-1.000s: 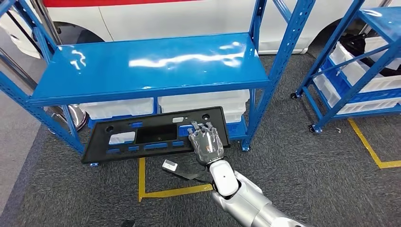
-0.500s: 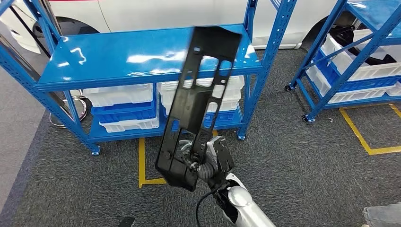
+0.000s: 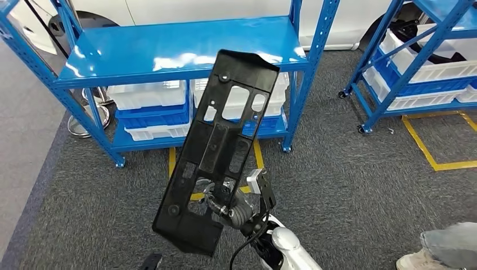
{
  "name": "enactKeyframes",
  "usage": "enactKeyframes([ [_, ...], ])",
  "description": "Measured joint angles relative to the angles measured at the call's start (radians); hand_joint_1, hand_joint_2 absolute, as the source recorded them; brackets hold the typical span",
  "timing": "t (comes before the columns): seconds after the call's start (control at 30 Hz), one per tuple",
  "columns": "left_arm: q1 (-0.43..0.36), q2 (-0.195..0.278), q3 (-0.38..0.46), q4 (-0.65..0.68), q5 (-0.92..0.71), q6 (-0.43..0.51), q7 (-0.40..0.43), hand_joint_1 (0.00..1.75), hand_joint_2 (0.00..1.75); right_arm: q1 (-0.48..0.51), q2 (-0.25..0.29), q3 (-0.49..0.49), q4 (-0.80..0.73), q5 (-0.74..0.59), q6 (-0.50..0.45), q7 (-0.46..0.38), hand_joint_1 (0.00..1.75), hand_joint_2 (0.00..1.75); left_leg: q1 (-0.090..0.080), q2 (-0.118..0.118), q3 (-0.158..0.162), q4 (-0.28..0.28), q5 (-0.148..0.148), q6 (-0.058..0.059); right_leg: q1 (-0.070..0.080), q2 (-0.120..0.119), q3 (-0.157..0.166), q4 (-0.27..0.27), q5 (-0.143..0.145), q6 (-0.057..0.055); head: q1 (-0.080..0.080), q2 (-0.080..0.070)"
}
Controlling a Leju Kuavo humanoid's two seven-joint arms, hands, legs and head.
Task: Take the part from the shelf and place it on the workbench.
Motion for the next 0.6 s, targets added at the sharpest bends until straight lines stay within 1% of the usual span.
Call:
enactKeyframes([
  [0.03, 0.0, 0.0, 0.0, 0.0, 0.002, -0.002, 0.0, 0.0, 1.75, 0.0, 0.0, 0.002, -0.001, -0.001, 0.008, -0.001, 1.75, 1.75, 0.001, 0.001, -0.008, -0.001, 0.012, 0.007, -0.002, 0.001, -0.002, -0.004, 0.004, 0.005, 0.0, 0.0],
  [0.07, 0.001, -0.001, 0.0, 0.0, 0.004, -0.004, -0.001, 0.0, 1.75, 0.0, 0.0, 0.004, -0.002, -0.001, 0.015, -0.002, 1.75, 1.75, 0.003, 0.003, -0.018, -0.003, 0.026, 0.015, -0.003, 0.004, -0.009, 0.005, -0.012, 0.012, 0.0, 0.0],
  [0.1, 0.001, -0.001, 0.0, 0.0, 0.007, -0.006, -0.001, 0.0, 1.75, 0.0, -0.001, 0.006, -0.002, -0.001, 0.021, -0.002, 1.75, 1.75, 0.005, 0.004, -0.031, -0.005, 0.041, 0.022, -0.004, 0.008, -0.022, 0.032, -0.05, 0.017, 0.0, 0.0],
  [0.13, 0.0, -0.001, 0.0, 0.0, 0.01, -0.007, -0.001, 0.0, 1.75, 0.0, -0.001, 0.007, -0.001, 0.0, 0.027, -0.004, 1.75, 1.75, 0.006, 0.005, -0.046, -0.006, 0.055, 0.028, -0.007, 0.01, -0.038, 0.08, -0.105, 0.022, 0.0, 0.0],
  [0.17, 0.0, -0.001, 0.0, 0.0, 0.013, -0.008, -0.002, 0.0, 1.75, 0.0, -0.002, 0.009, -0.001, 0.003, 0.033, -0.007, 1.75, 1.75, 0.005, 0.006, -0.063, -0.005, 0.069, 0.032, -0.009, 0.012, -0.055, 0.147, -0.162, 0.027, 0.0, 0.0],
  [0.2, 0.0, -0.001, 0.0, 0.0, 0.015, -0.008, -0.002, 0.0, 1.75, 0.0, -0.002, 0.01, -0.001, 0.005, 0.038, -0.011, 1.75, 1.75, 0.005, 0.006, -0.081, -0.003, 0.083, 0.033, -0.011, 0.012, -0.068, 0.218, -0.199, 0.031, 0.0, 0.0],
  [0.23, 0.001, -0.001, 0.0, 0.0, 0.017, -0.008, -0.003, 0.0, 1.75, 0.0, -0.003, 0.012, -0.001, 0.007, 0.044, -0.016, 1.75, 1.75, 0.005, 0.005, -0.101, 0.0, 0.097, 0.032, -0.013, 0.012, -0.072, 0.274, -0.209, 0.034, 0.0, 0.0],
  [0.27, 0.001, -0.001, 0.0, 0.0, 0.019, -0.008, -0.003, 0.0, 1.75, -0.001, -0.003, 0.013, -0.001, 0.009, 0.048, -0.019, 1.75, 1.75, 0.005, 0.005, -0.121, 0.004, 0.109, 0.03, -0.015, 0.012, -0.063, 0.304, -0.197, 0.036, 0.0, 0.0],
  [0.3, 0.002, 0.0, 0.0, 0.0, 0.021, -0.008, -0.003, 0.0, 1.75, -0.001, -0.003, 0.015, -0.001, 0.009, 0.05, -0.02, 1.75, 1.75, 0.005, 0.005, -0.141, 0.01, 0.119, 0.027, -0.017, 0.012, -0.035, 0.295, -0.17, 0.036, 0.0, 0.0],
  [0.33, 0.002, -0.001, 0.0, 0.0, 0.022, -0.008, -0.003, 0.0, 1.75, -0.002, -0.003, 0.017, -0.001, 0.009, 0.051, -0.021, 1.75, 1.75, 0.005, 0.005, -0.158, 0.016, 0.129, 0.024, -0.018, 0.013, 0.011, 0.251, -0.148, 0.034, 0.0, 0.0],
  [0.37, 0.002, -0.001, 0.0, 0.0, 0.023, -0.008, -0.003, 0.0, 1.75, -0.003, -0.003, 0.018, -0.002, 0.009, 0.052, -0.021, 1.75, 1.75, 0.005, 0.005, -0.173, 0.021, 0.136, 0.02, -0.019, 0.013, 0.07, 0.182, -0.147, 0.031, 0.0, 0.0],
  [0.4, 0.002, -0.001, 0.0, 0.0, 0.023, -0.008, -0.004, 0.0, 1.75, -0.005, -0.003, 0.02, -0.003, 0.01, 0.054, -0.021, 1.75, 1.75, 0.004, 0.004, -0.184, 0.027, 0.144, 0.015, -0.017, 0.015, 0.129, 0.103, -0.16, 0.028, 0.0, 0.0],
  [0.43, 0.002, -0.001, 0.0, 0.0, 0.023, -0.008, -0.004, 0.0, 1.75, -0.007, -0.002, 0.021, -0.004, 0.01, 0.056, -0.022, 1.75, 1.75, 0.004, 0.004, -0.191, 0.03, 0.152, 0.01, -0.014, 0.016, 0.169, 0.042, -0.179, 0.025, 0.0, 0.0],
  [0.47, 0.002, -0.001, 0.0, 0.0, 0.024, -0.007, -0.004, 0.0, 1.75, -0.009, -0.002, 0.022, -0.005, 0.011, 0.06, -0.024, 1.75, 1.75, 0.004, 0.005, -0.197, 0.03, 0.16, 0.004, -0.01, 0.017, 0.191, 0.003, -0.196, 0.022, 0.0, 0.0],
  [0.5, 0.002, -0.001, 0.001, 0.0, 0.025, -0.007, -0.005, 0.0, 1.75, -0.011, -0.001, 0.023, -0.006, 0.013, 0.064, -0.027, 1.75, 1.75, 0.005, 0.005, -0.2, 0.029, 0.169, -0.002, -0.007, 0.017, 0.193, -0.015, -0.197, 0.018, -0.001, 0.0],
  [0.53, 0.004, -0.001, 0.001, 0.0, 0.027, -0.008, -0.005, 0.0, 1.75, -0.011, -0.002, 0.024, -0.006, 0.017, 0.068, -0.03, 1.75, 1.75, 0.007, 0.004, -0.205, 0.03, 0.171, -0.008, -0.007, 0.015, 0.186, -0.017, -0.188, 0.012, 0.0, 0.0],
  [0.57, 0.007, -0.001, 0.001, 0.0, 0.029, -0.008, -0.005, 0.0, 1.75, -0.011, -0.002, 0.025, -0.006, 0.022, 0.074, -0.033, 1.75, 1.75, 0.01, 0.004, -0.212, 0.039, 0.158, -0.014, -0.008, 0.013, 0.179, -0.019, -0.178, 0.005, -0.001, 0.0],
  [0.6, 0.01, -0.001, 0.002, 0.0, 0.03, -0.008, -0.006, 0.0, 1.75, -0.011, -0.003, 0.027, -0.007, 0.026, 0.08, -0.036, 1.75, 1.75, 0.012, 0.003, -0.223, 0.063, 0.126, -0.018, -0.01, 0.012, 0.17, -0.022, -0.167, -0.003, -0.001, 0.0],
])
